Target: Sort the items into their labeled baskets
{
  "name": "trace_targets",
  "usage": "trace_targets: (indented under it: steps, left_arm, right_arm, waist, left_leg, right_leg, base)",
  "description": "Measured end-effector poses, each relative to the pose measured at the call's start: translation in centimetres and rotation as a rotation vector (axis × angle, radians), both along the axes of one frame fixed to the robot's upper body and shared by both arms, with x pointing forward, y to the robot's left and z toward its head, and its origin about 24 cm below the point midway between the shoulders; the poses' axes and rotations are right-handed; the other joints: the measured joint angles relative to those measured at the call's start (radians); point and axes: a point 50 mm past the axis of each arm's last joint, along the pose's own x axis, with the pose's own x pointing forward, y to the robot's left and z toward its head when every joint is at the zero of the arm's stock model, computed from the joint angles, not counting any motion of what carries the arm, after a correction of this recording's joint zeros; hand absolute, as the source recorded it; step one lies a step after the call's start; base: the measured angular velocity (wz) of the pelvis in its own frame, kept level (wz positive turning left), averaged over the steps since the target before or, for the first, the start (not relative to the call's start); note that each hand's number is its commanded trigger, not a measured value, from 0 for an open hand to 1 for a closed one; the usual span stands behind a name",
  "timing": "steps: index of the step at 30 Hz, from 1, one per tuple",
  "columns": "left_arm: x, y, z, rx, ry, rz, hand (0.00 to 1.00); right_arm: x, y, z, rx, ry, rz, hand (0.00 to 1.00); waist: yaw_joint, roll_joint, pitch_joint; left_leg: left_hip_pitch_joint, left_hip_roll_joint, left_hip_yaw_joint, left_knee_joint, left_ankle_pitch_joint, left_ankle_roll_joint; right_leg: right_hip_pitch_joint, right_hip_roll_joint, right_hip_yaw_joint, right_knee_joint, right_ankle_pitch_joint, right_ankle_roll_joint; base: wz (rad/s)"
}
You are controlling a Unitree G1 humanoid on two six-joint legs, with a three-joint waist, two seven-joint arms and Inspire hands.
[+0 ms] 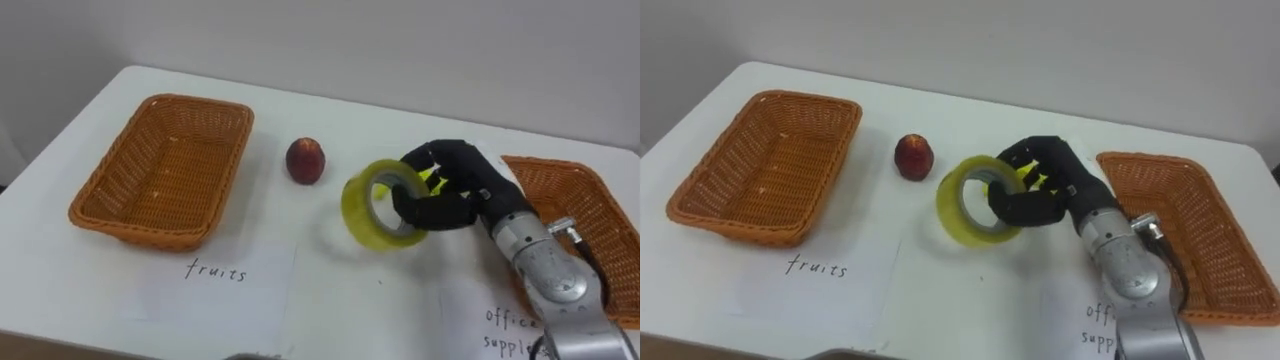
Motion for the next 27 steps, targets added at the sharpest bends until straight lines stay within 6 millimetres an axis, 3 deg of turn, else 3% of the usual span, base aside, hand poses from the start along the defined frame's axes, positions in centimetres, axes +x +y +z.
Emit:
trace_targets:
  steps: [4,6,9,13,17,22,27]
  left_arm:
    - [-0.2,-0.3,-0.1,-0.009,0.003,0.018,0.0]
    - [-0.5,-0.7,-0.3,-0.019,0.013,0.022,0.0]
    - [-0.5,-0.7,-0.3,-0.02,0.016,0.022,0.0]
    - [-0.6,-0.7,-0.3,-0.02,0.018,0.025,0.0]
    - [-0.3,-0.6,-0.3,-0.02,0.009,0.03,0.0]
    - [-0.5,-0.3,-0.2,-0.013,0.011,0.041,0.0]
    - [-0.6,-0.2,-0.1,-0.011,-0.006,0.041,0.0]
  right_arm:
    - [0.0,-0.9,0.4,0.0,-0.028,-0.042,1.0]
    - [0.0,-1.7,0.8,0.002,-0.057,-0.096,1.0]
    - [-0.1,-3.0,1.3,0.036,-0.093,-0.17,1.0]
    - [-0.1,-3.8,1.6,0.062,-0.114,-0.213,1.0]
    - [-0.2,-4.5,1.8,0.08,-0.125,-0.239,1.0]
    - [-0.3,-5.4,2.2,0.054,-0.136,-0.258,1.0]
    - [-0.7,-7.1,1.8,0.021,-0.135,-0.343,1.0]
  waist:
    - [-0.013,0.006,-0.0022]
    - [-0.02,0.02,-0.0101]
    - [-0.032,0.029,-0.0118]
    - [-0.06,0.037,-0.0037]
    - [-0.073,0.029,0.0005]
    - [-0.093,0.004,-0.0014]
    - [-0.098,0.0,-0.0011]
  left_leg:
    - [-0.009,-0.001,-0.002,0.002,0.0,0.0]
    - [-0.007,-0.001,0.0,-0.002,0.0,0.0]
    - [-0.005,0.0,-0.001,-0.003,0.0,0.0]
    - [0.005,0.0,0.0,-0.005,0.0,0.0]
    - [0.006,0.003,0.012,-0.009,0.0,0.0]
    - [0.013,0.004,0.037,-0.013,0.0,0.0]
    - [0.017,0.008,0.052,-0.015,-0.002,0.001]
  right_leg:
    - [-0.007,0.0,-0.001,-0.001,0.001,0.001]
    - [-0.009,0.0,0.0,-0.001,0.001,0.001]
    - [-0.007,0.0,-0.001,-0.001,0.001,0.001]
    - [-0.004,0.0,0.001,-0.001,0.0,0.001]
    - [-0.004,0.002,0.009,-0.002,0.0,0.001]
    - [-0.011,0.004,0.034,-0.002,0.0,0.001]
    - [-0.017,0.007,0.053,0.0,0.001,0.002]
  base:
    - [0.0]
    - [0.0]
    - [0.0]
    - [0.0]
    - [-0.08]
    - [-0.12]
    - [-0.1]
